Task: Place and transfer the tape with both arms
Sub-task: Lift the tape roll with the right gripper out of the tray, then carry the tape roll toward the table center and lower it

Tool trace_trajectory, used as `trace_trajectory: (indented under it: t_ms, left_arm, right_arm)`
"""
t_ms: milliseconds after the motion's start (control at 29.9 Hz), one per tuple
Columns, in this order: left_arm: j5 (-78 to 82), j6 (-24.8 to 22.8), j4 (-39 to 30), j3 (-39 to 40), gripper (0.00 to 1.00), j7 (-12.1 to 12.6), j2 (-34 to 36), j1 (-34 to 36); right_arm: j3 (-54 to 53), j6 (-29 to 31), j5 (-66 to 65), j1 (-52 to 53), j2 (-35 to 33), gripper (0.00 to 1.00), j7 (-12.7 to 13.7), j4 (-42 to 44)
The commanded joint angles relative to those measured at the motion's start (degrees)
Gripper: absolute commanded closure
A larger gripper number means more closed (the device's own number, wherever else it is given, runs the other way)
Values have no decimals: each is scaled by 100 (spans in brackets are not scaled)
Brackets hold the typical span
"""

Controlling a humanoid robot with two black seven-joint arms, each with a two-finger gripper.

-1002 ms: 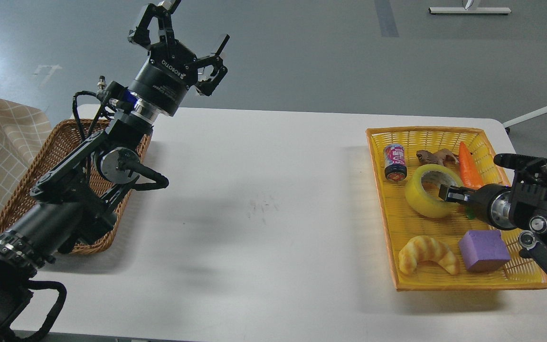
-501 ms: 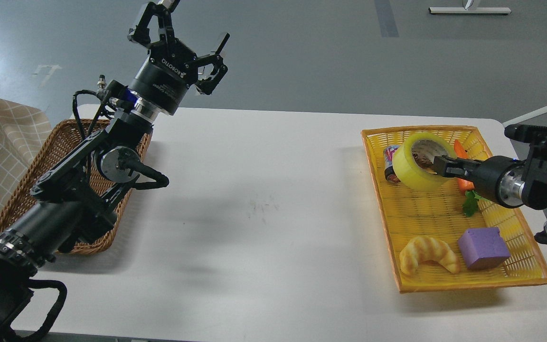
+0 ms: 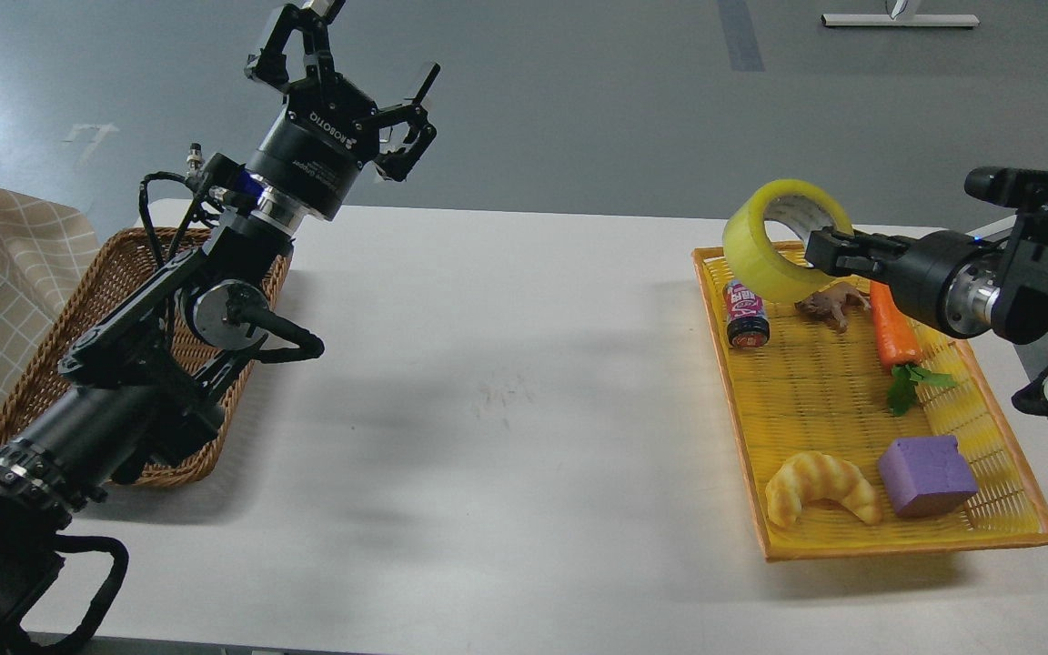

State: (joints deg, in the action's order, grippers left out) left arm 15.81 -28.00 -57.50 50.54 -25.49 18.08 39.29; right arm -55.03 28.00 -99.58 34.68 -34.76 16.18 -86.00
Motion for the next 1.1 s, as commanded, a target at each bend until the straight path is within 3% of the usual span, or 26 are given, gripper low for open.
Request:
trace_trajectory:
  t_ms: [0, 668, 1069]
  left_arm:
    - [1, 0, -7, 0, 2, 0, -6, 0]
    - [1, 0, -7, 0, 2, 0, -59, 17]
    - [9, 0, -7, 0, 2, 0, -50, 52]
  right_arm:
    - [89, 0, -9, 232, 398, 100, 8, 48]
    - [1503, 0, -62, 1191, 2745, 100, 96, 1911]
    - [2005, 0, -97, 1191, 3212, 100, 122, 2174]
